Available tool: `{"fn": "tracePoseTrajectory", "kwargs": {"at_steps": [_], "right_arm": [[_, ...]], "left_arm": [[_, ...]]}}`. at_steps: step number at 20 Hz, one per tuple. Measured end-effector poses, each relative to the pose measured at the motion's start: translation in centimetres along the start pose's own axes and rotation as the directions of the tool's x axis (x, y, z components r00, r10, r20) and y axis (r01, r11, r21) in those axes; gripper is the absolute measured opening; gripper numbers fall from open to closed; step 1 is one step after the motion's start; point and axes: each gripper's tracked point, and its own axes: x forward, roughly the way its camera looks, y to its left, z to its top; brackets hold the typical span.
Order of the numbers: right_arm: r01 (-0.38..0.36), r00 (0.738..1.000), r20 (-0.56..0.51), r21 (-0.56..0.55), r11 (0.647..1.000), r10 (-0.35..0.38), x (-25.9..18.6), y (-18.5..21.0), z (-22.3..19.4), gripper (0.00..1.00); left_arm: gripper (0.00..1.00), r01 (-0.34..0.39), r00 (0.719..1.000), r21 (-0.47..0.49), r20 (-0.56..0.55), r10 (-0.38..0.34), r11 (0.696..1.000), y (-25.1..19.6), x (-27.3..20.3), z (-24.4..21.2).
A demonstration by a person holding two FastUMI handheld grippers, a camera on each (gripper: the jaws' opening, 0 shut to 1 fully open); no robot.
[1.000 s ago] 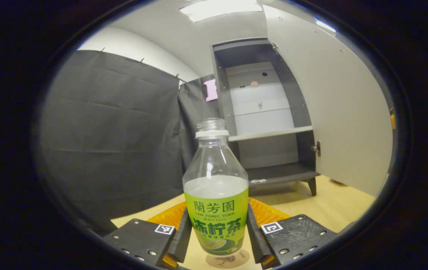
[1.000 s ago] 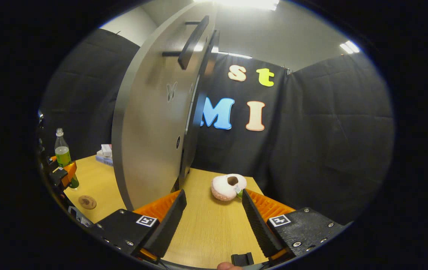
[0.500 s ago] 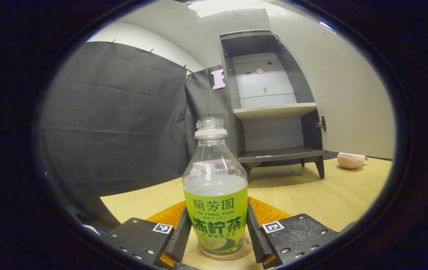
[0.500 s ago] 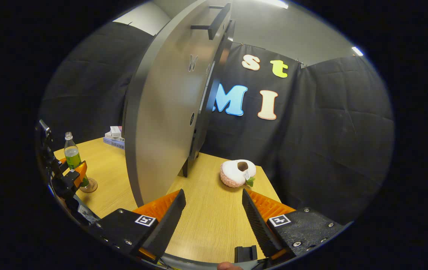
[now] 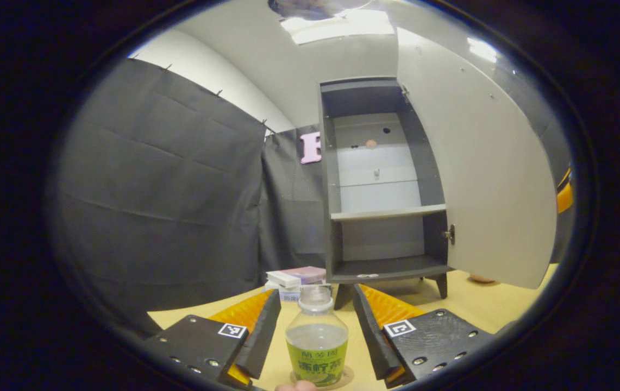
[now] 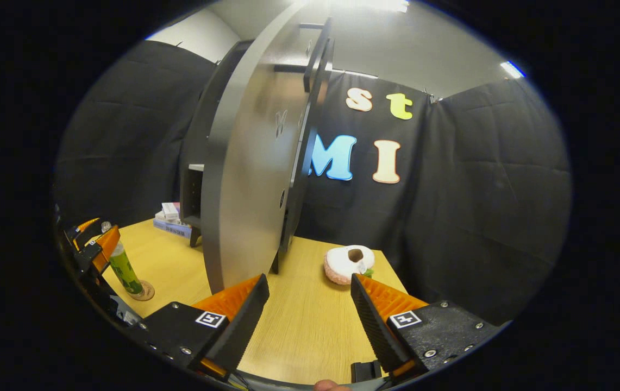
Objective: Open the cabinet door with the right hand, grasp the bottle in the cabinet with the left hand and place it on the coaster, then close the cabinet door with the right hand.
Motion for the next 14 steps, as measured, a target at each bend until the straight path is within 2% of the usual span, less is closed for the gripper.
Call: {"fn": "tracePoseTrajectory", "kwargs": {"at_steps": [3, 4, 5, 6, 7, 8, 9, 10, 11, 12, 14], "right_arm": [[0.017, 1.0, 0.01, 0.05, 0.999, -0.018, 0.0, -1.2, 2.6, 0.93], [0.017, 1.0, 0.017, 0.072, 0.997, -0.018, 0.0, -1.7, 3.8, 0.93], [0.019, 0.999, 0.028, 0.095, 0.995, -0.021, 0.1, -2.1, 5.4, 0.93], [0.028, 0.999, 0.04, 0.108, 0.994, -0.032, 0.1, -2.8, 7.0, 0.93], [0.04, 0.997, 0.058, 0.115, 0.993, -0.047, 0.1, -3.6, 8.8, 0.94], [0.052, 0.995, 0.083, 0.125, 0.991, -0.063, 0.1, -4.4, 10.7, 0.95], [0.056, 0.991, 0.112, 0.142, 0.988, -0.072, 0.1, -4.9, 12.4, 0.94], [0.056, 0.987, 0.141, 0.168, 0.984, -0.08, 0.0, -5.4, 14.1, 0.95], [0.048, 0.984, 0.161, 0.199, 0.979, -0.081, -0.1, -5.5, 15.2, 0.95], [0.023, 0.984, 0.168, 0.231, 0.973, -0.063, -0.3, -5.2, 15.8, 0.94], [0.0, 0.982, 0.184, 0.264, 0.964, -0.05, -1.0, -5.2, 17.1, 0.92]], "left_arm": [[0.76, 0.109, 0.994, -0.019, 0.013, -0.109, 0.994, -1.9, 0.0, 7.2], [0.83, 0.164, 0.986, -0.02, 0.003, -0.164, 0.986, -3.1, 0.2, 9.3], [0.83, 0.22, 0.975, -0.01, -0.037, -0.22, 0.975, -4.4, 0.2, 10.5], [0.83, 0.227, 0.972, 0.0, -0.062, -0.227, 0.974, -4.8, 0.2, 12.1], [0.76, 0.239, 0.967, -0.01, -0.085, -0.239, 0.971, -4.8, 0.4, 13.9], [0.76, 0.271, 0.957, -0.045, -0.091, -0.274, 0.961, -5.7, 0.3, 15.4], [0.84, 0.279, 0.954, -0.062, -0.097, -0.284, 0.958, -6.5, 0.5, 17.2], [0.83, 0.259, 0.958, -0.064, -0.107, -0.265, 0.964, -6.1, 0.8, 18.9], [0.68, 0.226, 0.963, -0.056, -0.139, -0.232, 0.972, -5.3, 1.0, 19.6], [0.76, 0.177, 0.97, -0.039, -0.16, -0.181, 0.983, -4.2, 1.1, 20.4], [0.76, 0.116, 0.98, -0.027, -0.158, -0.119, 0.993, -2.9, 1.6, 22.5]]}}
